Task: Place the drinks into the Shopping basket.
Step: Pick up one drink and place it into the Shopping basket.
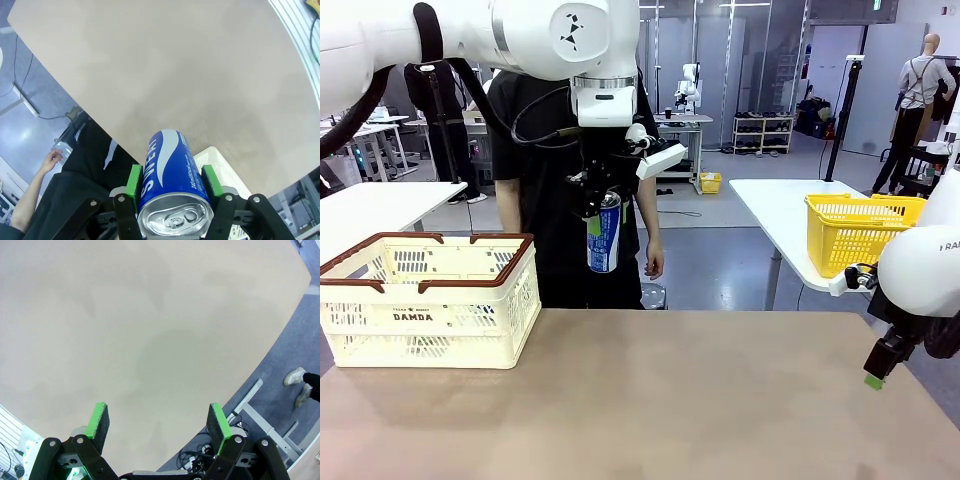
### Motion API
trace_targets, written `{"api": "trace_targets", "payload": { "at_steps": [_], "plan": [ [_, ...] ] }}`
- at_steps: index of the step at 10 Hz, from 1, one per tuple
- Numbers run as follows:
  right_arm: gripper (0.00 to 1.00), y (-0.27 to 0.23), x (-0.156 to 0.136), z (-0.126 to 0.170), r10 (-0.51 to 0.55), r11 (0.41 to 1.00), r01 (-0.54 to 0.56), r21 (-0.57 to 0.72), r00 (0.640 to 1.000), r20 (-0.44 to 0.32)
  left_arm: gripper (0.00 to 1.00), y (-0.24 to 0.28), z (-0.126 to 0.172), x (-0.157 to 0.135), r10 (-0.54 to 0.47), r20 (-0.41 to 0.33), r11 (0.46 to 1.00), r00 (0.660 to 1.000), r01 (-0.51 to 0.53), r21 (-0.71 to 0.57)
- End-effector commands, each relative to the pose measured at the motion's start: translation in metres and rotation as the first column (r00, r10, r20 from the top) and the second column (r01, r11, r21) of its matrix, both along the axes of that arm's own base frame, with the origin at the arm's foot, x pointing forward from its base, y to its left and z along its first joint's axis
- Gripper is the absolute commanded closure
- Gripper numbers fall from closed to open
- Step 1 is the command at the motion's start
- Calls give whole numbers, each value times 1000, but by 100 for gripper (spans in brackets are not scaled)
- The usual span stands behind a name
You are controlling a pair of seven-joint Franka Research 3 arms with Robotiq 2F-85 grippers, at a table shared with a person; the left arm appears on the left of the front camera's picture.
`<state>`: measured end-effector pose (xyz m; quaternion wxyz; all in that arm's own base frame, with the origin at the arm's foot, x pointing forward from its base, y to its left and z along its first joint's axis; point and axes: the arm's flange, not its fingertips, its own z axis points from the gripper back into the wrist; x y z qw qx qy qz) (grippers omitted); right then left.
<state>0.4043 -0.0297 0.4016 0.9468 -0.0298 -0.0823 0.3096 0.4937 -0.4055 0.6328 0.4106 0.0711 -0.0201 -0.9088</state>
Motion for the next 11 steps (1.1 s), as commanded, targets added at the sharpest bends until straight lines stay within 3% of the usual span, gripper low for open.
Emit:
{"api": "trace_targets", "payload": {
  "at_steps": [1,3,4,9,11],
  "plan": [
    [2,-1,0,1,-4,1000,4,-2,1000,1,75,0,5,-2,-1,8,1000,1000,1,-4],
    [2,-1,0,1,-4,1000,4,-2,1000,1,75,0,5,-2,-1,8,1000,1000,1,-4],
    [2,-1,0,1,-4,1000,4,-2,1000,1,42,0,0,0,0,0,1000,1000,0,0],
    [2,-1,0,1,-4,1000,4,-2,1000,1,42,121,-4,41,206,-20,978,978,-206,-32],
    [2,-1,0,1,-4,1000,4,-2,1000,1,42,191,-10,58,320,-61,940,946,-324,-102]
  ]
}}
